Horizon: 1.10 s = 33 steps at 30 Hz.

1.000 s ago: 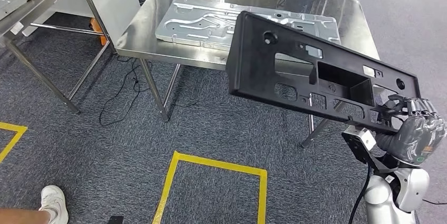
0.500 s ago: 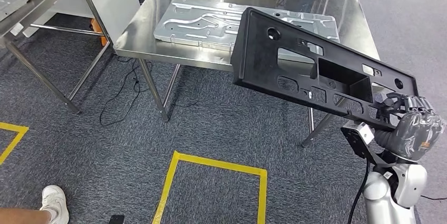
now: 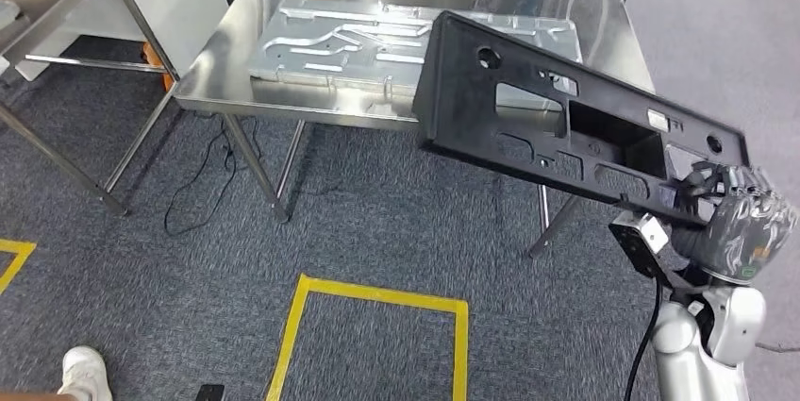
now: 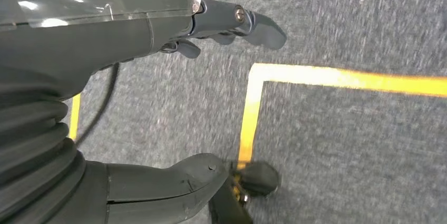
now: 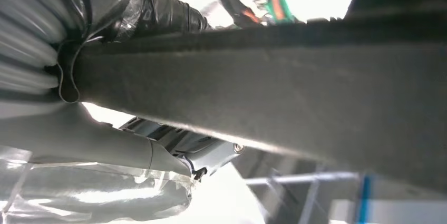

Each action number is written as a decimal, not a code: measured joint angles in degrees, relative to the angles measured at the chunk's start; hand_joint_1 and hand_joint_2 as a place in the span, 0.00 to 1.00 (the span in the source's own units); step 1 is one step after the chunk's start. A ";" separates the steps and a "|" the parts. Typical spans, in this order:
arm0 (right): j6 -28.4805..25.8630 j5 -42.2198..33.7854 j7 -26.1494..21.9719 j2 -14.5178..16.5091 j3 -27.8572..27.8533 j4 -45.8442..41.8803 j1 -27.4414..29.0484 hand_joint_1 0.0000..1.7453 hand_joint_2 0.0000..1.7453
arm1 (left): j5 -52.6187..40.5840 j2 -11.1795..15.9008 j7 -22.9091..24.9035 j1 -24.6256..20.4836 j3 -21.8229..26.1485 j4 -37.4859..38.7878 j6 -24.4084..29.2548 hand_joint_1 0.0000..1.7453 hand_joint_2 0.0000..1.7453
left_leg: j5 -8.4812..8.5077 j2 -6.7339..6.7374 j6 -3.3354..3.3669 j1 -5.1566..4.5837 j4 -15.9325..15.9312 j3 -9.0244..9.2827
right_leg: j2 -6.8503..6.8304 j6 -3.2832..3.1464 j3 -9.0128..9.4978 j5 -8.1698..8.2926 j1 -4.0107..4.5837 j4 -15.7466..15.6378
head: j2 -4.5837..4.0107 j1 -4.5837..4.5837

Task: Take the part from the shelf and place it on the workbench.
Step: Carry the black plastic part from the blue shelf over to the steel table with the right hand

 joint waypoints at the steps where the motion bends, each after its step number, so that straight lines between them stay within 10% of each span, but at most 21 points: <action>1: 0.05 0.33 0.15 -0.03 0.01 0.07 -0.02 1.00 1.00 | 0.02 -0.01 0.00 0.00 -0.03 -0.01 -0.01 0.00 1.00 | -0.18 0.01 -0.34 0.08 -0.16 0.15 | 0.01 -0.59 0.04 -0.19 0.01 0.09 | -0.01 -0.01; 4: 0.26 1.39 0.44 -0.10 0.08 0.15 -0.22 1.00 1.00 | 0.07 -0.01 -0.01 -0.12 -0.04 -0.02 -0.01 0.00 1.00 | -2.73 0.09 -0.77 0.31 4.11 -1.51 | -0.02 -2.09 0.66 -0.65 0.13 -0.02 | -0.01 -0.02; 8: 1.48 2.84 1.06 -0.10 0.80 0.63 -0.37 1.00 1.00 | 0.21 -0.01 0.03 0.14 -0.04 0.00 -0.01 0.00 1.00 | -6.35 0.09 0.01 -0.23 17.41 -9.53 | 0.01 -3.19 1.40 -1.38 1.16 0.01 | -0.02 -0.01; 13: 4.81 8.11 1.90 -0.61 3.23 1.74 -1.59 1.00 1.00 | 0.37 0.13 0.16 0.15 -0.05 -0.02 -0.14 0.00 1.00 | 2.85 0.00 2.75 -1.68 4.46 -5.69 | 0.49 -3.44 2.99 -2.62 2.35 0.07 | -0.01 0.01; 19: 8.09 13.00 2.48 -2.31 7.44 3.52 -4.17 1.00 1.00 | 0.03 0.11 0.36 -0.06 -0.15 0.00 -0.56 0.00 1.00 | 3.37 -0.01 3.46 -1.56 0.19 -3.52 | 0.38 -1.66 2.17 -4.06 1.94 1.81 | -0.01 0.02; 23: 10.78 17.43 3.33 -3.26 10.61 5.96 -6.89 1.00 1.00 | -0.38 0.09 0.75 -0.43 -0.44 -0.01 -0.79 0.00 1.00 | 2.92 0.16 3.69 -1.42 -0.19 -2.61 | 0.06 -0.23 -5.27 -8.13 1.14 14.22 | -0.02 0.03; 25: 11.80 19.90 3.98 -3.66 12.91 7.60 -8.17 1.00 1.00 | -0.66 0.03 1.00 -0.52 -0.58 -0.01 -0.86 0.00 1.00 | 2.35 0.15 3.51 -1.32 -0.03 -1.99 | -0.08 0.19 -6.08 -5.43 0.73 13.61 | -0.01 0.02; 28: 12.80 22.38 4.91 -4.43 16.27 9.65 -10.53 1.00 1.00 | -1.01 -0.18 1.18 -0.74 -0.73 0.00 -0.96 0.00 1.00 | 1.17 0.04 2.82 -1.22 0.55 -1.18 | -0.36 0.15 -2.09 0.69 0.59 3.38 | -0.01 0.02; 33: 13.37 23.96 6.22 -5.63 19.18 11.56 -13.20 1.00 1.00 | -1.16 -0.22 1.27 -1.19 -1.09 -0.01 -0.98 0.00 1.00 | 0.19 0.00 1.15 -1.31 0.88 -1.23 | -0.25 -1.74 -0.68 0.38 1.04 0.17 | -0.01 0.02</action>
